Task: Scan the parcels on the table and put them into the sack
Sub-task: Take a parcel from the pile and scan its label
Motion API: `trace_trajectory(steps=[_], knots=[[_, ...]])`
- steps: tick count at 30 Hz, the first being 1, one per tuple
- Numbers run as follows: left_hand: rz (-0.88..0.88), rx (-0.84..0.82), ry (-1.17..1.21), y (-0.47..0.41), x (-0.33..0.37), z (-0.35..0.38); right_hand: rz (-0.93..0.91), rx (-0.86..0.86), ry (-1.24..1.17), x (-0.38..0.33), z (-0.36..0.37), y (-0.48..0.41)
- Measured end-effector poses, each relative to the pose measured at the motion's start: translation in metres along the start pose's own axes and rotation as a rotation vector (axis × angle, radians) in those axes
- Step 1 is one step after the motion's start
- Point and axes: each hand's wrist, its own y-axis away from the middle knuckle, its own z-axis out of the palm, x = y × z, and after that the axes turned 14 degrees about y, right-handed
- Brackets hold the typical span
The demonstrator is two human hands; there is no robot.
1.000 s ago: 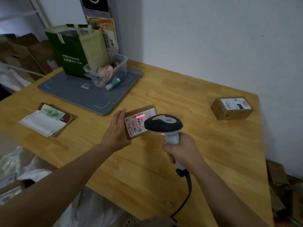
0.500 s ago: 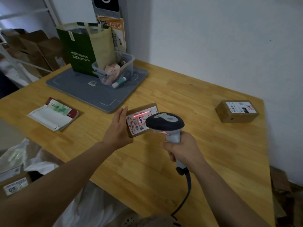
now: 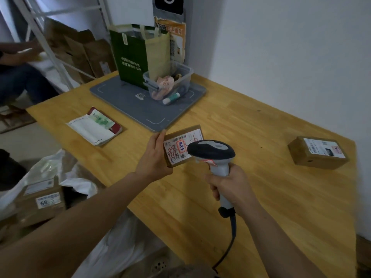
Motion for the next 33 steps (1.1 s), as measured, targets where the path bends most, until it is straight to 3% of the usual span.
trace_trajectory(steps=[7,16,18,22,25,28,31,33], knots=[[-0.451,0.466,0.253,0.052,-0.045,-0.058,-0.05,-0.179,-0.022,-0.028,0.057,-0.009],[-0.794,0.952,-0.012,0.166,-0.123,-0.153,-0.047,-0.378,0.015,-0.052,0.146,-0.014],[-0.848,0.907,-0.159,0.187,-0.134,-0.164,-0.035,-0.396,0.032,-0.053,0.157,-0.016],[-0.754,0.53,-0.275,0.213,-0.149,-0.165,-0.017,-0.399,0.052,-0.051,0.167,-0.019],[-0.673,0.292,-0.246,0.213,-0.16,-0.159,-0.003,-0.388,0.049,-0.05,0.169,-0.023],[-0.626,0.218,-0.186,0.204,-0.174,-0.148,0.008,-0.373,0.041,-0.049,0.168,-0.026],[-0.767,0.102,-0.008,0.19,-0.182,-0.137,0.023,-0.362,0.035,-0.047,0.164,-0.028],[-0.925,-0.019,-0.136,0.178,-0.18,-0.125,0.041,-0.341,0.017,-0.043,0.155,-0.031]])
